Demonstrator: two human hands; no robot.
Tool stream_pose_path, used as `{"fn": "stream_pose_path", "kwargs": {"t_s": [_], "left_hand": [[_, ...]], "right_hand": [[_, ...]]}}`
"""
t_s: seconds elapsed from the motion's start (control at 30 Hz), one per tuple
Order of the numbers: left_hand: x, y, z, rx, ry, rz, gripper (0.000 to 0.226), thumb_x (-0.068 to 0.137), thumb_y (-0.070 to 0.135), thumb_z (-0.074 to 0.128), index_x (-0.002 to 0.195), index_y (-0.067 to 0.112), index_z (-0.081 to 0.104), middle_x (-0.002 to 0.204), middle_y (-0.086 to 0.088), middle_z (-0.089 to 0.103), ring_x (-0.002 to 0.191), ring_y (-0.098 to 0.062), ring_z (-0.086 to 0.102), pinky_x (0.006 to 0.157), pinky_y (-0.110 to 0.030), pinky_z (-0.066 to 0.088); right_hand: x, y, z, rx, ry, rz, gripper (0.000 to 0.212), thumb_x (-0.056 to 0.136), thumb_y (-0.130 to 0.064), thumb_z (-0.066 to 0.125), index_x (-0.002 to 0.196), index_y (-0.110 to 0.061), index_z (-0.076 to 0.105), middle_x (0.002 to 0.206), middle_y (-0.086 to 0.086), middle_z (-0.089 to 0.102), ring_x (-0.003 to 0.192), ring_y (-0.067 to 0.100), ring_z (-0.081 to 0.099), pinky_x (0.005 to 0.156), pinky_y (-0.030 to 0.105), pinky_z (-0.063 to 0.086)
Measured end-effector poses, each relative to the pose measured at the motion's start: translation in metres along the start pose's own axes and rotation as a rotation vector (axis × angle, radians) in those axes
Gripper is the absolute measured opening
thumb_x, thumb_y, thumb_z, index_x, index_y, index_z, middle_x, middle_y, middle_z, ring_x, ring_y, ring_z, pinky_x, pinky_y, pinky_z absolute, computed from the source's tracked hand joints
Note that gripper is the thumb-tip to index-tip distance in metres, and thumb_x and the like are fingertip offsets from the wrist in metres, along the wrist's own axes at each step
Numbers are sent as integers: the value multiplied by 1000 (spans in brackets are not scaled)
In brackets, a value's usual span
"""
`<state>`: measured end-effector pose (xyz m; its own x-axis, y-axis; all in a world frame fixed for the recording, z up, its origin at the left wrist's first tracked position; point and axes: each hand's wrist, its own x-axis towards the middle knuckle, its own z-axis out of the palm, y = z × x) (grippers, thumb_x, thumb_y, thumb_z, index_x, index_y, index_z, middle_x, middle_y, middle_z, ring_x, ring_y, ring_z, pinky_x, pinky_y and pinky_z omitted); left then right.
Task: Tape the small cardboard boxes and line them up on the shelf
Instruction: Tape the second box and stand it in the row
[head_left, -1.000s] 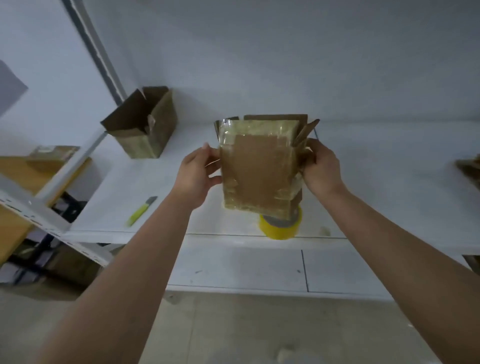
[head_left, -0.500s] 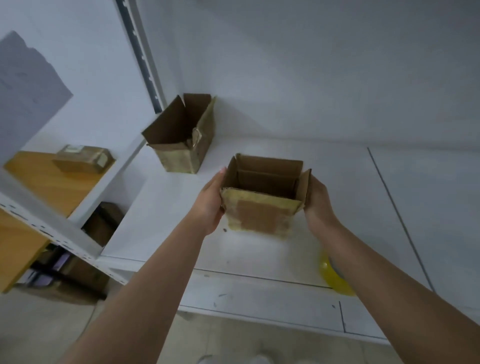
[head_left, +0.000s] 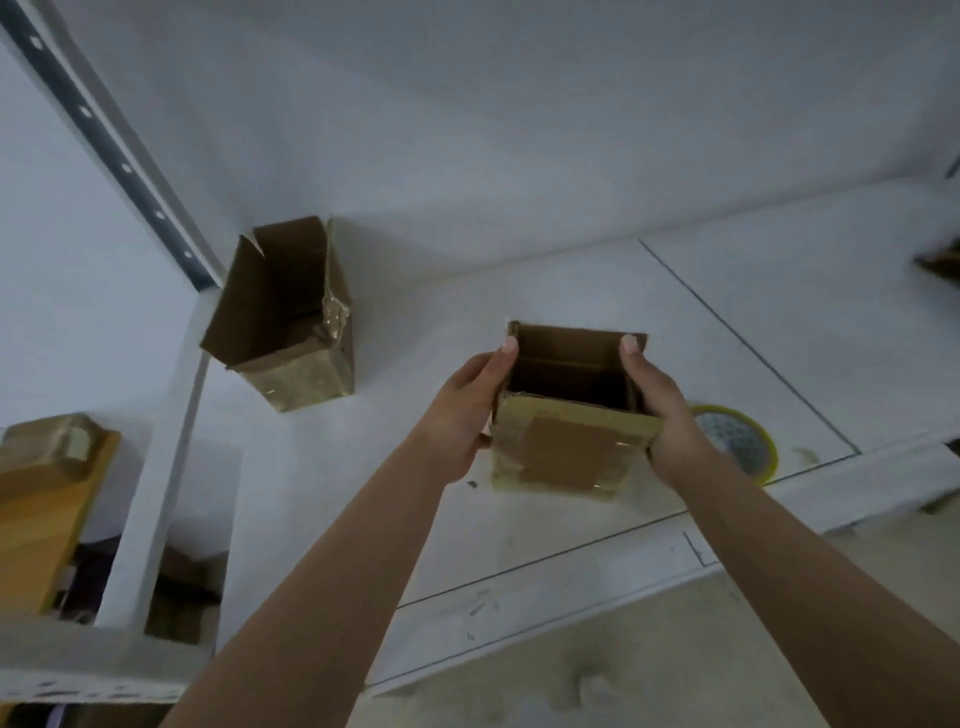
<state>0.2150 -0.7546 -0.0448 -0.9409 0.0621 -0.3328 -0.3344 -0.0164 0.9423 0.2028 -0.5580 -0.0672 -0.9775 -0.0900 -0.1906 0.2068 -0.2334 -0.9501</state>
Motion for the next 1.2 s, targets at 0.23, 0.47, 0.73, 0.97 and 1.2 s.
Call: {"fn": "stream_pose_path", "kwargs": {"t_s": [0.23,0.47,0.73,0.97,1.2], "left_hand": [[-3,-6,-6,4,-49,-45,69,65,73,61,116,27,65,111,-1,72,106,-26,65,96,-57,49],[-4,-2,0,-8,21,-65,51,72,67,67,107,30,64,109,3,70,107,-24,63,97,-57,47],[-2,-15,0,83,29,-67,48,81,49,73,118,22,59,114,-5,69,101,-28,68,90,-54,54],[-5,-22,7,-171,161,250,26,97,28,57,115,11,63,102,-12,67,93,-26,66,85,-44,56],[-8,-23,16,-116,317,295,47,101,50,38,91,17,70,98,-13,71,95,-31,67,89,-44,54]], "right_hand": [[-13,8,1,-67,140,-58,63,76,-48,68,118,-2,61,113,17,69,99,26,70,77,30,58],[-14,5,-5,-187,-23,-75,52,66,-39,77,111,-22,59,98,-6,74,91,8,70,67,18,54],[-9,7,-13,-427,-213,-123,82,64,-33,87,129,-21,38,114,-5,61,101,-1,63,77,13,51],[-13,15,-9,-218,-74,-403,31,87,-31,67,116,-25,56,110,8,62,102,24,62,82,35,55],[-18,13,-3,-191,16,-342,55,93,-49,46,89,2,66,83,-5,70,83,16,64,77,30,50]]}}
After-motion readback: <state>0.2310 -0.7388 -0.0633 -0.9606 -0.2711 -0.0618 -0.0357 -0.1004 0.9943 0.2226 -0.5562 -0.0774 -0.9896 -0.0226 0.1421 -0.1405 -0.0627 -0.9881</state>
